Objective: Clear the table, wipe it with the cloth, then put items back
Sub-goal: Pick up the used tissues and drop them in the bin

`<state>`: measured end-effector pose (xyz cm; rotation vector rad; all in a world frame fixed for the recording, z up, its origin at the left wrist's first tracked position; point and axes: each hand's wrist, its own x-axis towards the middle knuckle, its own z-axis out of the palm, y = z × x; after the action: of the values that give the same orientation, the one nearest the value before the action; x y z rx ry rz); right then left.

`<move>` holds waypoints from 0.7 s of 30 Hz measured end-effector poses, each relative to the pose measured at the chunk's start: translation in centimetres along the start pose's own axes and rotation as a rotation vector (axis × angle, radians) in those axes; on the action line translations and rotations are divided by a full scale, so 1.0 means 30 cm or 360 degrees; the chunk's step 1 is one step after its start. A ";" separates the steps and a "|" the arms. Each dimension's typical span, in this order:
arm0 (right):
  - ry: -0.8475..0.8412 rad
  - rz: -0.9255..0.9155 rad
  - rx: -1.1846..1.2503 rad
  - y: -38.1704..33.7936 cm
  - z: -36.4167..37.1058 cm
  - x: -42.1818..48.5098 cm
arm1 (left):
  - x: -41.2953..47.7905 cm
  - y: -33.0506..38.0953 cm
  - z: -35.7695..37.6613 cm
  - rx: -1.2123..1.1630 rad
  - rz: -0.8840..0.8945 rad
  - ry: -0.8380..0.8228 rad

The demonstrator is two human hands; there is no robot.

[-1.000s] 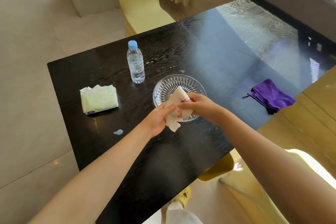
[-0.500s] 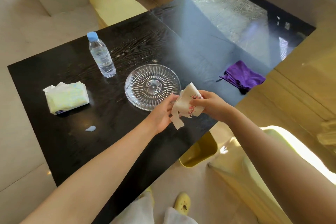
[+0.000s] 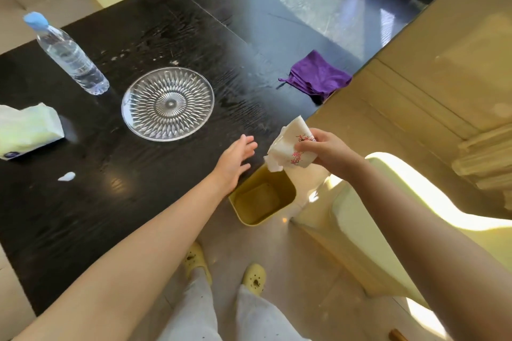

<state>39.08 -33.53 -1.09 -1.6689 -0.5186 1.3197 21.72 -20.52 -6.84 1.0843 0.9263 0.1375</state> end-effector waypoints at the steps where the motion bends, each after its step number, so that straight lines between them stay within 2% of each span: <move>1: 0.0030 0.0010 -0.0037 0.017 -0.030 -0.009 | 0.014 -0.001 0.002 0.0177 0.0070 0.0032; 8: 0.0192 0.0120 -0.0318 0.150 -0.116 0.020 | 0.160 -0.033 -0.024 0.1545 0.0572 0.0135; 11: 0.0301 0.0172 -0.0420 0.247 -0.100 0.105 | 0.252 -0.074 -0.044 0.2192 0.0571 0.0176; 13: 0.0362 0.0237 -0.0420 0.343 -0.076 0.184 | 0.304 -0.116 -0.047 0.2489 0.0582 0.0225; 16: 0.0490 0.0335 -0.0395 0.513 -0.013 0.296 | 0.334 -0.176 -0.035 0.2658 0.0716 0.0398; 21: 0.0589 0.0525 -0.0383 0.732 0.095 0.453 | 0.343 -0.208 -0.045 0.2640 0.0855 0.0501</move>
<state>36.54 -32.67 -26.94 -2.2131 -0.1903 1.1644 25.23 -17.38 -17.98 2.9115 0.9216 -0.0689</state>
